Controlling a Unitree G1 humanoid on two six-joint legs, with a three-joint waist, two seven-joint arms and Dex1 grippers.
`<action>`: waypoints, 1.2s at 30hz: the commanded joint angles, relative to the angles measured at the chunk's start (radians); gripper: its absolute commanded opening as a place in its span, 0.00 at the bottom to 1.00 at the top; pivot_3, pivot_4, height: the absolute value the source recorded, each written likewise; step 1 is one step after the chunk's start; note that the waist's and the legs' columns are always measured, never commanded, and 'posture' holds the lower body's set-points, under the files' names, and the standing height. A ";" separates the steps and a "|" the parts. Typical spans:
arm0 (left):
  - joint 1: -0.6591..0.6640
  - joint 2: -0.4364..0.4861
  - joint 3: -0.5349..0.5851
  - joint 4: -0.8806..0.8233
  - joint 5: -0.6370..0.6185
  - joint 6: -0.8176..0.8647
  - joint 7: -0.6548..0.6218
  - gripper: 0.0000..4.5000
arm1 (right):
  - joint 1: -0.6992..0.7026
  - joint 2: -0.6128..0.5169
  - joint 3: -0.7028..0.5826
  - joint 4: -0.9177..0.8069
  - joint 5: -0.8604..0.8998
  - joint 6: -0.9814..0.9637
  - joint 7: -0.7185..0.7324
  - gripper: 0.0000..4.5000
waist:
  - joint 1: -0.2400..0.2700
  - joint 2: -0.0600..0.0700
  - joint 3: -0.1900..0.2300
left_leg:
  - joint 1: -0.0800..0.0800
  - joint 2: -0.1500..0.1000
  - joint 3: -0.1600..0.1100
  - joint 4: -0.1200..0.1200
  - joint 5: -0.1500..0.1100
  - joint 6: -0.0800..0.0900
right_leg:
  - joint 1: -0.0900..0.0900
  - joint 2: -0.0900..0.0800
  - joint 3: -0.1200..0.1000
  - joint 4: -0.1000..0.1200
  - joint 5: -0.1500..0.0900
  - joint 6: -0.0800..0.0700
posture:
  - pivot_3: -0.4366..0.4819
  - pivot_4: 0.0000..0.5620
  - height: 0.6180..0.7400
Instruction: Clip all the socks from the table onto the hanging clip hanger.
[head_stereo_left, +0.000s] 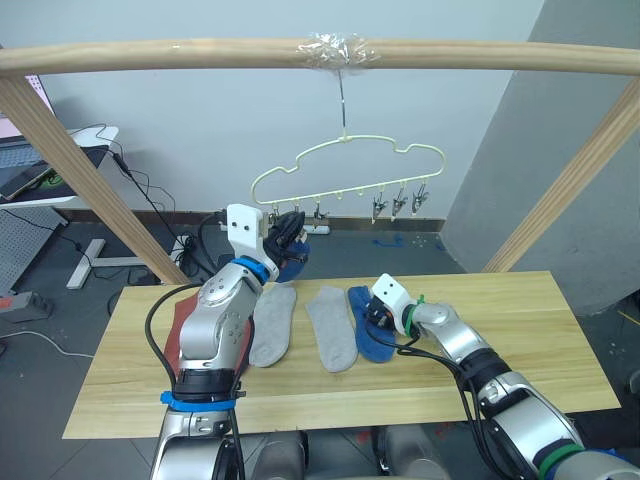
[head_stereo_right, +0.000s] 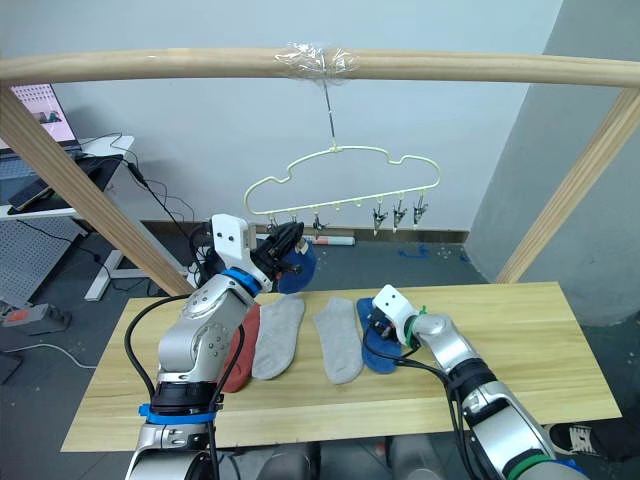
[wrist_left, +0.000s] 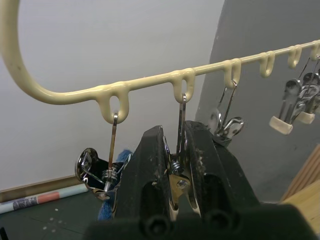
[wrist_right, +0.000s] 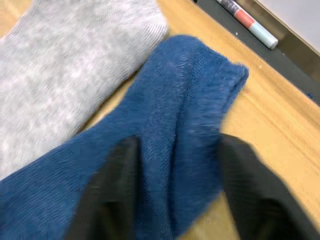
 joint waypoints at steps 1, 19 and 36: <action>0.002 -0.002 0.051 -0.015 -0.124 0.147 -0.011 0.07 | 0.060 -0.050 -0.031 -0.084 -0.005 0.014 0.025 0.19 | 0.000 0.000 0.000 | 0.000 0.000 0.000 0.000 0.000 0.000 | 0.000 0.000 0.000 0.000 0.000 0.000 | 0.40 0.28 1.00; -0.079 0.007 0.319 0.067 -0.681 0.619 0.130 0.07 | 0.174 -0.119 -0.189 -1.002 0.364 0.576 0.152 0.01 | -0.012 0.000 0.000 | -0.001 0.001 0.000 0.001 0.000 0.000 | -0.001 0.001 0.000 0.000 0.000 0.000 | 0.35 0.27 1.00; -0.070 0.011 0.304 0.039 -0.716 0.593 0.145 0.07 | 0.110 -0.024 -0.155 -0.995 0.402 0.634 0.074 0.01 | -0.008 0.000 0.000 | -0.002 0.001 0.000 0.000 0.000 0.000 | -0.001 0.001 0.000 -0.002 0.000 0.000 | 0.37 0.27 1.00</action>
